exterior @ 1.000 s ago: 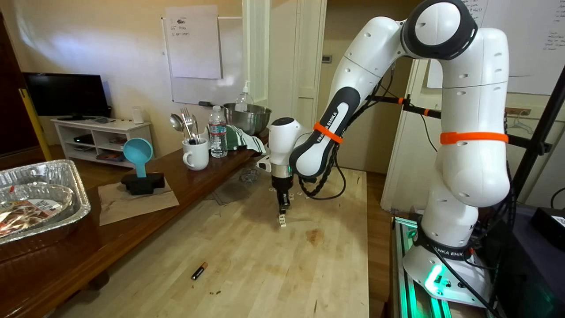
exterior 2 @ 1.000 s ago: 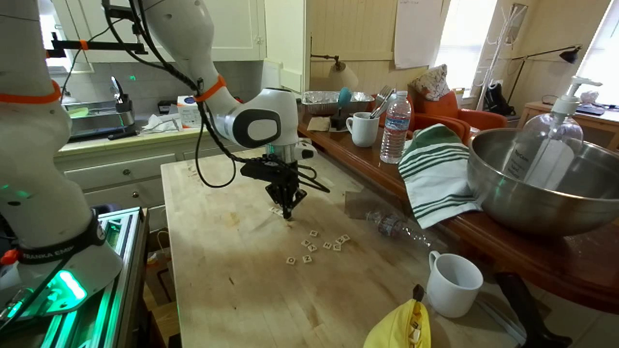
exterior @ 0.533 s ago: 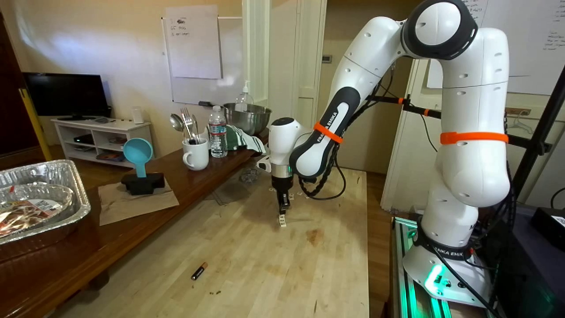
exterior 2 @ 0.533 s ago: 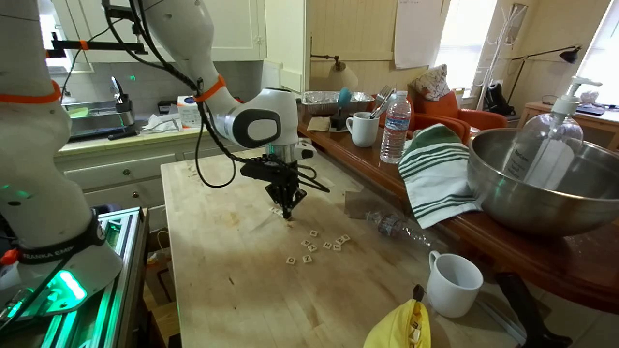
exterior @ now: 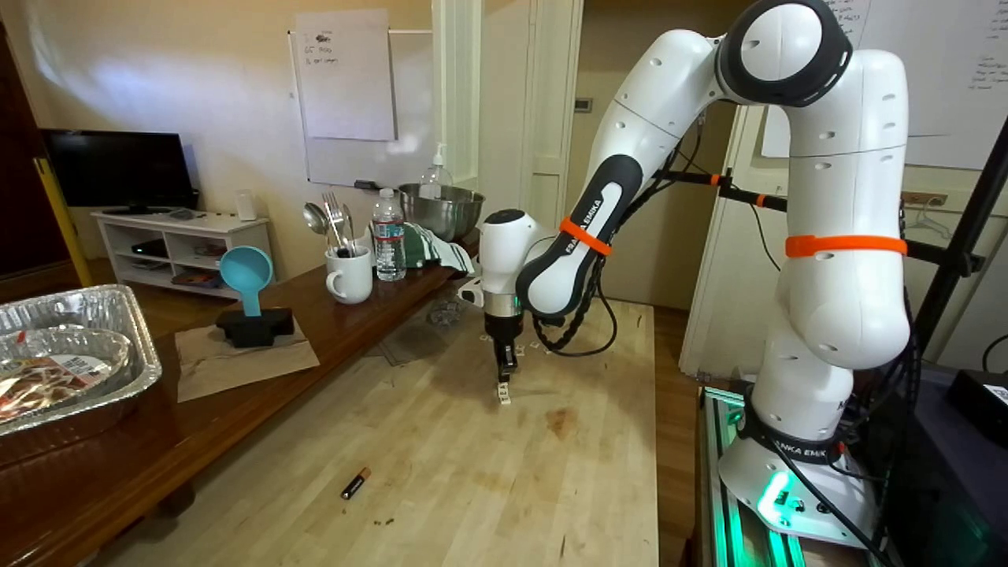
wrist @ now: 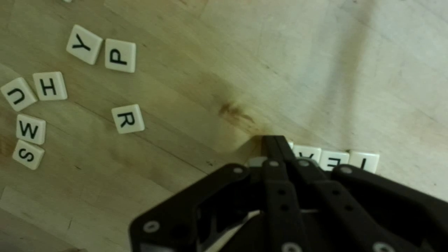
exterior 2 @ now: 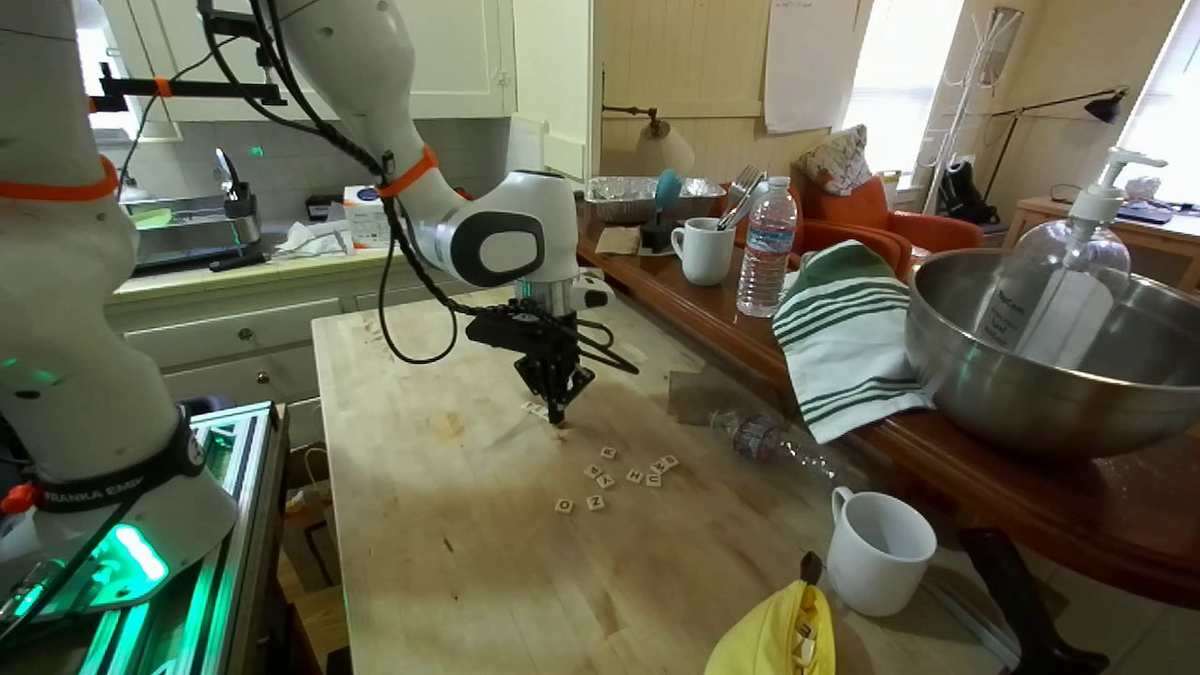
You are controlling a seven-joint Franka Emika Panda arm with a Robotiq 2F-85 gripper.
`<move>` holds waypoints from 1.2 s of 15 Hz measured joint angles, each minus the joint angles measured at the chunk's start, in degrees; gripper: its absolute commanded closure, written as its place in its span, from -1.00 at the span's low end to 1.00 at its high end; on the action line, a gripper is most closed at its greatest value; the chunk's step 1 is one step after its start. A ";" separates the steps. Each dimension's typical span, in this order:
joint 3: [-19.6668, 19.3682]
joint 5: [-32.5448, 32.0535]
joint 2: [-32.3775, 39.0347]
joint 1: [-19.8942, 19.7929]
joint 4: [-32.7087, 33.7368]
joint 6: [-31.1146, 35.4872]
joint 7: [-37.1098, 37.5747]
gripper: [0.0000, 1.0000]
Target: Spell the word 'Teal'.
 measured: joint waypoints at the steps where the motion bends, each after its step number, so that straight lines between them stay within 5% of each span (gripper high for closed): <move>1: 0.02 0.11 0.00 0.00 0.00 0.00 0.00 1.00; 14: 1.82 4.94 -2.11 0.02 -0.04 -0.01 -0.57 1.00; 16: 2.35 6.61 -2.88 0.05 -0.16 -0.22 -1.46 0.44; 18: 2.82 8.13 -3.73 0.08 -0.33 -0.91 -2.19 0.19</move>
